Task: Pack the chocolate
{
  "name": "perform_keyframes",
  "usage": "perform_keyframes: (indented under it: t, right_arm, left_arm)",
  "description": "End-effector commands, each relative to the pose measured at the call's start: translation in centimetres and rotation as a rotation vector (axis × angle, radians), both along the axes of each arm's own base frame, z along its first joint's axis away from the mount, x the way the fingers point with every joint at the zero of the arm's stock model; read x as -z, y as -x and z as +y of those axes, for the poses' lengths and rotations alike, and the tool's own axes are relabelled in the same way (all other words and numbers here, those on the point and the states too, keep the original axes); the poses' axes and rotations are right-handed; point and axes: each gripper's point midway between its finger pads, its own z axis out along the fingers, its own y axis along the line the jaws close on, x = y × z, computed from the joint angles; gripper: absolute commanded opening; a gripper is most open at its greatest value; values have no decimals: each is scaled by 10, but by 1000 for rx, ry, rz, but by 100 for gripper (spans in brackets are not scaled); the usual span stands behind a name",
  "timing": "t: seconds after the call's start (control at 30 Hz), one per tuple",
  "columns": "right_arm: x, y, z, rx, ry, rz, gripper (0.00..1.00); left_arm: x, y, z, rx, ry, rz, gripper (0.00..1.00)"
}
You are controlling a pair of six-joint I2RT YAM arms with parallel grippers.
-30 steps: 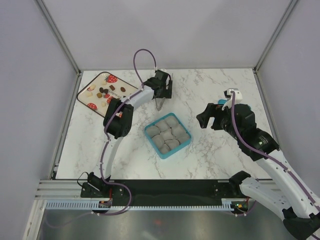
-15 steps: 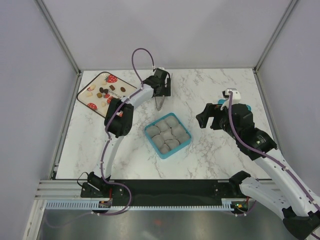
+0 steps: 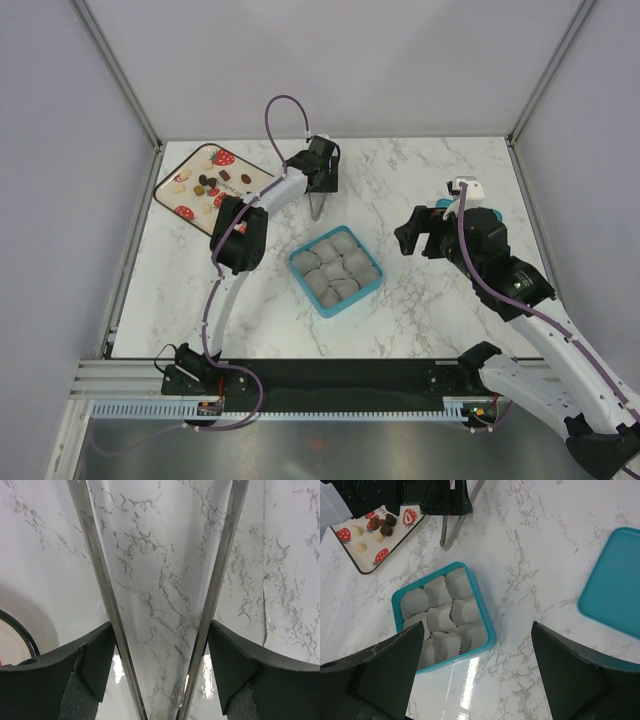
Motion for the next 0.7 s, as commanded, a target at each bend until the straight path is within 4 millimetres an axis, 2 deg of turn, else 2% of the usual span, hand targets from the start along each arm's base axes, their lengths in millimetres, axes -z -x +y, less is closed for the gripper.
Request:
perform_keyframes:
  t: [0.0, 0.1, 0.33, 0.47, 0.57, 0.6, 0.67]
  right_arm:
    - [-13, -4, 0, 14, -25, -46, 97]
    - [-16, -2, -1, 15, -32, -55, 97]
    - [-23, 1, -5, 27, -52, -75, 97]
    - [-27, 3, -5, 29, -70, -78, 96]
    - [-29, 5, -3, 25, -89, -79, 96]
    - [-31, 6, -3, 25, -97, -81, 96]
    - [-32, 7, -4, 24, -102, -85, 96]
  left_arm:
    - [9, 4, 10, 8, -61, 35, 80]
    - [9, 4, 9, 15, -59, 37, 79]
    - [8, 10, 16, 19, -91, 50, 72]
    - [-13, 12, 13, 58, -78, 30, 68]
    - [-38, 15, 10, 81, -65, 2, 68]
    - [-52, 17, 9, 93, -54, -15, 68]
    - [-64, 19, 8, 107, -42, -27, 67]
